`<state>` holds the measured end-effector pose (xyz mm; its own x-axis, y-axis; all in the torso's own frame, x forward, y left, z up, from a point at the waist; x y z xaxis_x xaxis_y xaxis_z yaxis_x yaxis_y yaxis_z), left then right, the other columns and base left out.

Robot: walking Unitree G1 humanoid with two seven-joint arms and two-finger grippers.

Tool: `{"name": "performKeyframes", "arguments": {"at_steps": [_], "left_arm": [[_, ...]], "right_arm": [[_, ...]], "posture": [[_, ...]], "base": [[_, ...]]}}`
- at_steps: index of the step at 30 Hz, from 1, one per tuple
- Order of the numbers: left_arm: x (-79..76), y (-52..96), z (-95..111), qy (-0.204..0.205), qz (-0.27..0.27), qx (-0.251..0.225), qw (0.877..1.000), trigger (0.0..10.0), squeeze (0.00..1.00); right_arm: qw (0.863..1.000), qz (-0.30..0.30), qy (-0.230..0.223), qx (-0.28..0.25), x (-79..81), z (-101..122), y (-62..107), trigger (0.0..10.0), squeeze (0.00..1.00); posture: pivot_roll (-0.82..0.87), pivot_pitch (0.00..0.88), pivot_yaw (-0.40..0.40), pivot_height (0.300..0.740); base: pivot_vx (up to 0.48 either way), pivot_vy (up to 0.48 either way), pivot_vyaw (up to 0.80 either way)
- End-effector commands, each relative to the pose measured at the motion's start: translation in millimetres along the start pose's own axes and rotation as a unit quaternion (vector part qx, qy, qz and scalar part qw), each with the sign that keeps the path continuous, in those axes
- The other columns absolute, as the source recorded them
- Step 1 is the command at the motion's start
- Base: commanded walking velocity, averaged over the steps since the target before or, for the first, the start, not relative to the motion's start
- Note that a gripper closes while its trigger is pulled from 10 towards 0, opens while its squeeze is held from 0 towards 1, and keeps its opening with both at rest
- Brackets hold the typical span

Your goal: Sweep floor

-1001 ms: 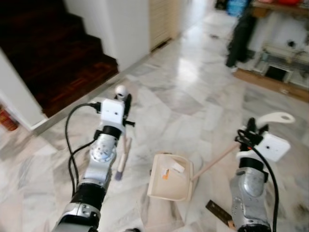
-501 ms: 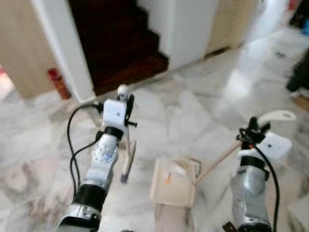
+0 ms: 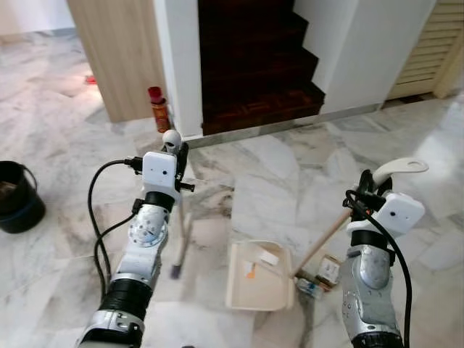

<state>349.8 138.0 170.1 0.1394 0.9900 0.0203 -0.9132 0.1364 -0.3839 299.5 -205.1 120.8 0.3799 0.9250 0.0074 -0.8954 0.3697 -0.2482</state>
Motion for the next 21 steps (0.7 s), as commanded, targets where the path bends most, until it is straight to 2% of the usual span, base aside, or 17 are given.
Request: {"name": "performKeyframes", "arguments": {"at_steps": [1, 11, 14, 21], "left_arm": [[-9.0, -4.8, 12.6, 0.004, -0.013, -0.03, 0.999, 10.0, 0.0], [-11.3, -1.0, 10.7, 0.011, -0.013, -0.025, 1.0, 10.0, 0.0], [-11.9, -1.0, 10.0, 0.011, -0.013, -0.023, 1.0, 10.0, 0.0], [-12.0, -1.4, 10.2, 0.013, -0.011, -0.023, 1.0, 10.0, 0.0]], "right_arm": [[1.0, -0.011, -0.009, -0.021, -4.8, 10.2, -4.5, 10.0, 0.0], [1.0, -0.013, -0.01, -0.017, -6.3, 8.9, -3.5, 10.0, 0.0], [1.0, -0.011, 0.001, -0.023, -6.7, 10.3, -3.8, 10.0, 0.0], [1.0, -0.004, 0.001, -0.018, -5.1, 8.5, -2.8, 10.0, 0.0]], "posture": [[0.04, 0.055, -0.034, 0.74], [0.05, 0.037, -0.03, 0.74], [0.05, 0.035, -0.029, 0.74], [0.05, 0.026, -0.027, 0.74]], "base": [[0.0, 0.0, 0.0], [0.0, 0.0, 0.0], [0.0, 0.0, 0.0], [0.0, 0.0, 0.74]]}}
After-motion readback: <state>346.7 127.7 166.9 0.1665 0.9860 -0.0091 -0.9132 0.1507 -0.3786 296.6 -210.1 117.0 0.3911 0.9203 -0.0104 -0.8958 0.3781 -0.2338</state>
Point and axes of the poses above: a point about 5 cm out from each wrist's last joint towards the gripper, its own y axis pointing back from the gripper into the wrist, its own z axis along the axis of the wrist's last joint, x = y × z, the point moved 1 cm from there along -y, pointing out of the wrist towards the gripper, and after that the axes turned 10 degrees about y, right-handed, at the moved point
